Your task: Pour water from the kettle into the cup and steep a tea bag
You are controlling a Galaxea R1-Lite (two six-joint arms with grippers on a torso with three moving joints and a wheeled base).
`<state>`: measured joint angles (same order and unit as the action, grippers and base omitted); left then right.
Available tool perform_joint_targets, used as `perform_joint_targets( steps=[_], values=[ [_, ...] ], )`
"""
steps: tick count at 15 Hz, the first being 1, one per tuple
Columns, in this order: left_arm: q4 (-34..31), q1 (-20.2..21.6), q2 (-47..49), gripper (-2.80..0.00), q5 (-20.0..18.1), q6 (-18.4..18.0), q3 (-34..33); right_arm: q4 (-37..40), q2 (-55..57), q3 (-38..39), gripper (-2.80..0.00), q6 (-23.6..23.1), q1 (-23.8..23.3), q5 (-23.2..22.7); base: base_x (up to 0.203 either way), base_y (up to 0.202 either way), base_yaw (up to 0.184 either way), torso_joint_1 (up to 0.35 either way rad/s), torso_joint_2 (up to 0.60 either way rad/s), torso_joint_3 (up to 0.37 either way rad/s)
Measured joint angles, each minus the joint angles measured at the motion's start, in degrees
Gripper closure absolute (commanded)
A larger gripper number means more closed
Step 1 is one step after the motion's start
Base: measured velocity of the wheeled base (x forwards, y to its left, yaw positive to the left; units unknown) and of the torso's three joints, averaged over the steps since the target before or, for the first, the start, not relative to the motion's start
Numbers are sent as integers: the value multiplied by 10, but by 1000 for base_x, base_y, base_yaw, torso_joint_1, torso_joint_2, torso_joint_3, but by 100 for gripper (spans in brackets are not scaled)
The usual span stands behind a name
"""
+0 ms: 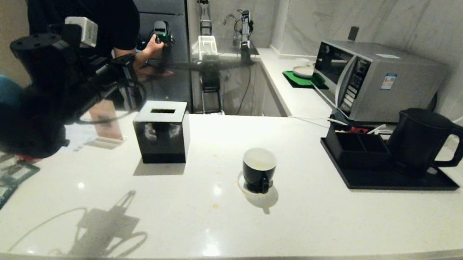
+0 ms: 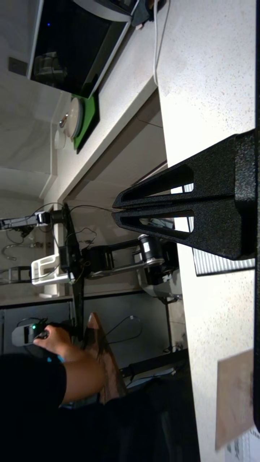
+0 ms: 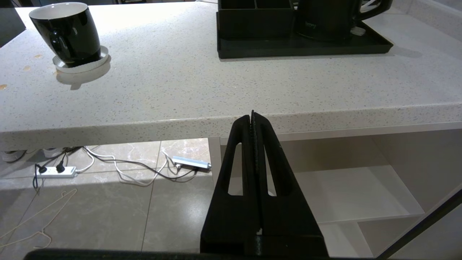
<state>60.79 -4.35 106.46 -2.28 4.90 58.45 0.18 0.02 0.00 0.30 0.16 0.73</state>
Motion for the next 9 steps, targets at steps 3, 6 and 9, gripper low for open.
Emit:
perform_joint_targets(
  steps=[3, 6, 9],
  values=[
    [-1, 10, -42, 0, -1, 4, -44, 0, 0, 0, 0, 0, 0, 0, 0, 0, 0, 0, 0, 0],
    [-2, 12, -88, 0, -5, 16, -104, 0, 0, 0, 0, 0, 0, 0, 0, 0, 0, 0, 0, 0],
    [-2, 11, -137, 0, -6, 17, -163, 0, 0, 0, 0, 0, 0, 0, 0, 0, 0, 0, 0, 0]
  ],
)
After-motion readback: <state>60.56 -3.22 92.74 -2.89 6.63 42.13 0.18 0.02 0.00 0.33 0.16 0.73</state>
